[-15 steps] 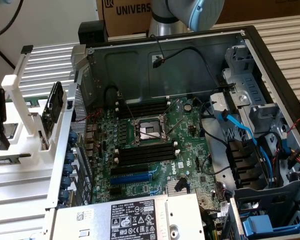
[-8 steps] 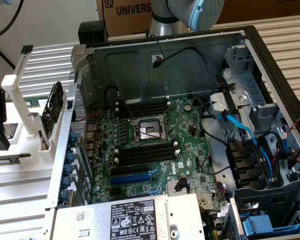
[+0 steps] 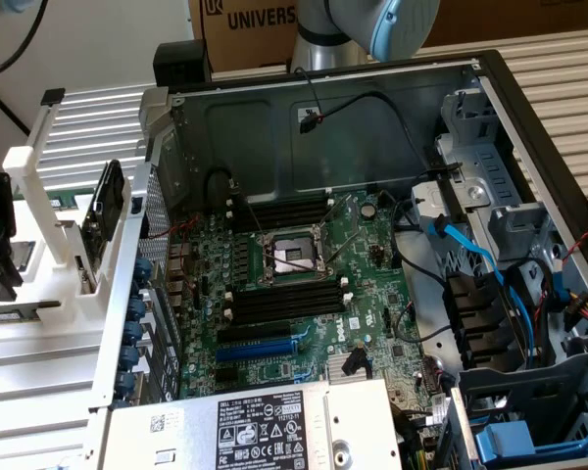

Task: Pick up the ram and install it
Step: 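Pick up the ram and move it above insertion slot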

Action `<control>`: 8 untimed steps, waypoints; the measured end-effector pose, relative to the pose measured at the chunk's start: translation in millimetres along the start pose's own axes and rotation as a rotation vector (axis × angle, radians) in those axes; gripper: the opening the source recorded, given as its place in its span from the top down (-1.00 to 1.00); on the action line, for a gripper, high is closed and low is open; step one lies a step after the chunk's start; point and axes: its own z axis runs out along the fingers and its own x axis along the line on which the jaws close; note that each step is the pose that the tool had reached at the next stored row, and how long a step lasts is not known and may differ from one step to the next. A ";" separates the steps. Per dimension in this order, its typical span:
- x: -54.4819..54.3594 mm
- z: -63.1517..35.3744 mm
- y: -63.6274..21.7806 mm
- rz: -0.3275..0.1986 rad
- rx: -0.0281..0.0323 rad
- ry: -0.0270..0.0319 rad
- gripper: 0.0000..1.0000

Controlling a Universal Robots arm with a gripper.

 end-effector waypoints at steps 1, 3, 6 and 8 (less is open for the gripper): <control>-0.1 0.3 -0.4 0.000 0.0001 0.0000 0.51; -0.1 1.0 -1.7 -0.001 -0.0001 0.0002 0.51; -0.1 2.4 -2.0 -0.014 -0.0012 0.0018 0.51; -0.1 2.8 -2.0 -0.036 -0.0027 0.0033 0.51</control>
